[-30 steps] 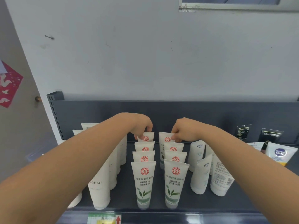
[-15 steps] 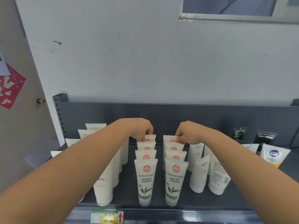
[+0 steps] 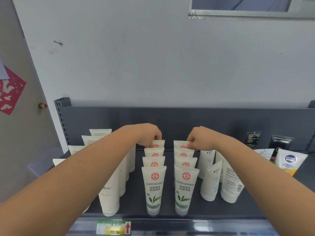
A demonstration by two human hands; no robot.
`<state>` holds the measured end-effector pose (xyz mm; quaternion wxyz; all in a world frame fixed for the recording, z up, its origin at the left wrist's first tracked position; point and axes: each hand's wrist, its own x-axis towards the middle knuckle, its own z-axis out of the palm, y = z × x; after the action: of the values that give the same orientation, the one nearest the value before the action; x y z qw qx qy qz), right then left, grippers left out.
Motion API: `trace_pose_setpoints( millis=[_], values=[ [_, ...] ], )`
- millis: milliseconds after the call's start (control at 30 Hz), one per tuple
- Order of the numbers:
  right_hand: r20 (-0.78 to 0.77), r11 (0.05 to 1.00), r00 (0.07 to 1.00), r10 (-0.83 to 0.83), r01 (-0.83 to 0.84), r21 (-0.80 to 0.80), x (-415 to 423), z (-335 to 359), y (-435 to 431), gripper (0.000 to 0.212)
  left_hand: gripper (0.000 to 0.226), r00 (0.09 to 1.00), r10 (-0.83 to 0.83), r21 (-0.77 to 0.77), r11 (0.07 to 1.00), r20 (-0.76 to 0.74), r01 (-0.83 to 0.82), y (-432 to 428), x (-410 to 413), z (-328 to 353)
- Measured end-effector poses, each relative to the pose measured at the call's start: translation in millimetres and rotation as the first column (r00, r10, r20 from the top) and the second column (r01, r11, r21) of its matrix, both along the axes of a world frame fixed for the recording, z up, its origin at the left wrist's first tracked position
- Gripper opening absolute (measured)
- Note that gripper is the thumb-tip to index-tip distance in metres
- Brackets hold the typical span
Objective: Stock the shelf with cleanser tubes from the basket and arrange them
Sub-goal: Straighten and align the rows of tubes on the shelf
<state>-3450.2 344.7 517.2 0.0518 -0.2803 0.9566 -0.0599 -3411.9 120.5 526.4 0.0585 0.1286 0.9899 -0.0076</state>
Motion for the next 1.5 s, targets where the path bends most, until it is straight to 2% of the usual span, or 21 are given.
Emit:
trace_pose_setpoints(
  millis=[467,733,1133,1500],
  values=[
    [0.038,0.996,0.999,0.009,-0.012,0.084,5,12,-1,0.032,0.036,0.999,0.012,-0.063,0.998,0.045,-0.009,-1,5,4],
    [-0.007,0.999,1.000,-0.024,0.025,0.049,10,29,11,0.038,0.035,0.999,0.026,-0.029,0.999,-0.023,-0.026,1,12,22],
    [-0.028,0.982,0.982,-0.189,0.188,-0.035,36,37,38,0.041,0.047,0.989,-0.051,-0.004,0.999,-0.138,0.051,28,20,22],
    [-0.064,0.933,0.953,-0.298,0.276,-0.229,75,26,84,0.040,0.047,0.942,-0.208,0.000,0.977,-0.262,0.215,85,48,28]
  ],
)
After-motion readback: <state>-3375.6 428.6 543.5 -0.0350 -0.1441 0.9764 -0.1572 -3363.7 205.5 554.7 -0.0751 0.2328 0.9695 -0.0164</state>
